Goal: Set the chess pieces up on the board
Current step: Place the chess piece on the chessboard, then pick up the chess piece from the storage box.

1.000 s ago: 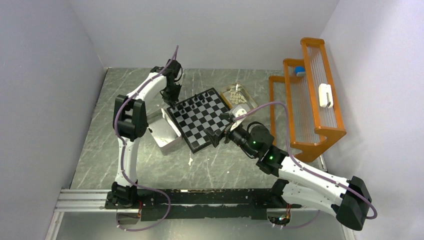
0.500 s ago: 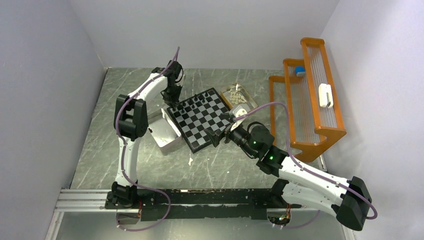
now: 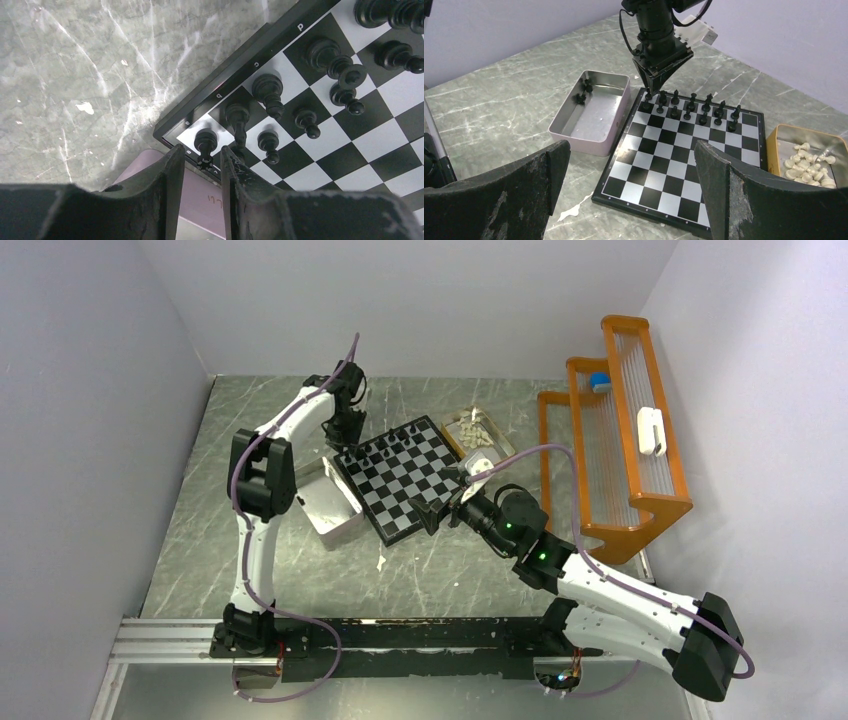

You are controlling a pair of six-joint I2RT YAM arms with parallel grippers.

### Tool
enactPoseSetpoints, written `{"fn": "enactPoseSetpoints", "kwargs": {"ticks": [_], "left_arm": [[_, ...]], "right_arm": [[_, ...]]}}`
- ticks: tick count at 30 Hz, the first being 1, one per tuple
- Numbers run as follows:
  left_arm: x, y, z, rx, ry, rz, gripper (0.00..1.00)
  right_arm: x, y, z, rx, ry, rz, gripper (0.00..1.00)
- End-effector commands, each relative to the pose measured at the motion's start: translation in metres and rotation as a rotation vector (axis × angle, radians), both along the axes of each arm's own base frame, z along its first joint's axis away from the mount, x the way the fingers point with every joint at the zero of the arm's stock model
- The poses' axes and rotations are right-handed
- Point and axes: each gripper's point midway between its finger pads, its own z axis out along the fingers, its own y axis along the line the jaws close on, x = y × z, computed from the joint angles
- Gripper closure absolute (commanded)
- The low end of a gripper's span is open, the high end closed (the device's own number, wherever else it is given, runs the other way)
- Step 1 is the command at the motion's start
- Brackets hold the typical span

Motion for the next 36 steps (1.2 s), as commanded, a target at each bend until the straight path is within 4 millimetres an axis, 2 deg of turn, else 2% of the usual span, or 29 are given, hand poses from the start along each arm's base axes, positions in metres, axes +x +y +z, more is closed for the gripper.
{"fn": "enactPoseSetpoints", "kwargs": {"ticks": [1,10,15,21,26,36], "left_arm": [[0.01,-0.003,0.031,-0.005,-0.102,0.006,0.63],[0.008,0.011,0.081,0.007,-0.237,0.06,0.61],[-0.013,0.04,0.097,0.088,-0.297,0.139,0.61],[-0.056,0.079,0.083,0.202,-0.311,0.266,0.64],[-0.078,0.092,0.067,0.232,-0.298,0.293,0.6],[-0.076,0.105,0.04,0.325,-0.28,0.305,0.61]], "right_arm": [[0.0,-0.003,0.009,0.024,-0.027,-0.008,0.0],[-0.002,-0.003,0.011,0.035,-0.034,-0.001,0.0],[-0.004,-0.003,0.017,0.042,-0.036,0.005,0.0],[-0.012,-0.001,0.026,0.095,-0.034,0.046,0.0],[-0.018,-0.002,0.03,0.112,-0.039,0.066,0.0],[-0.023,-0.006,0.034,0.136,-0.054,0.076,0.0]]}}
